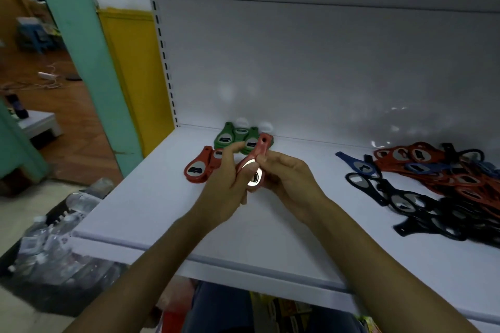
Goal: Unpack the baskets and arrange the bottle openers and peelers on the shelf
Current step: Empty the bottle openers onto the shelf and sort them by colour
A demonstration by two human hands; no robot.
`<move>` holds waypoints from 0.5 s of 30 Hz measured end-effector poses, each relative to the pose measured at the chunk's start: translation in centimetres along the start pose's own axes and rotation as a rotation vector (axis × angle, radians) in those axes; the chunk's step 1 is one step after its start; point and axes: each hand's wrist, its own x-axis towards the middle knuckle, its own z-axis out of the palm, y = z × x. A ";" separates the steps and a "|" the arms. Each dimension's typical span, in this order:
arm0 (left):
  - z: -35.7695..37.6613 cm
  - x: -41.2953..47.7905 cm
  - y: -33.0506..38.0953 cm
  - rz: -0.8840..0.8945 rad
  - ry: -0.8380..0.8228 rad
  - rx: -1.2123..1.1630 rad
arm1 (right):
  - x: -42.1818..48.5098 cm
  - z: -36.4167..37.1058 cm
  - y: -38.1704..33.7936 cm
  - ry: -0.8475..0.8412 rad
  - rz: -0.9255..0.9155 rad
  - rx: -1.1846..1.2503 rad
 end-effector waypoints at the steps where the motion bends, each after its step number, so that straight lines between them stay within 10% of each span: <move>1: -0.6 0.0 0.0 0.005 -0.008 0.050 | 0.4 0.4 0.0 0.004 0.023 0.001; 6: -4.9 1.5 -1.3 0.215 0.132 0.705 | 3.5 1.7 -0.5 0.207 0.284 -0.049; 11: -6.9 3.1 -4.5 0.207 -0.318 0.996 | 6.2 3.1 0.6 0.278 0.389 -0.208; 15: -7.3 3.6 -6.0 0.280 -0.339 0.975 | 7.9 3.9 1.8 0.287 0.348 -0.370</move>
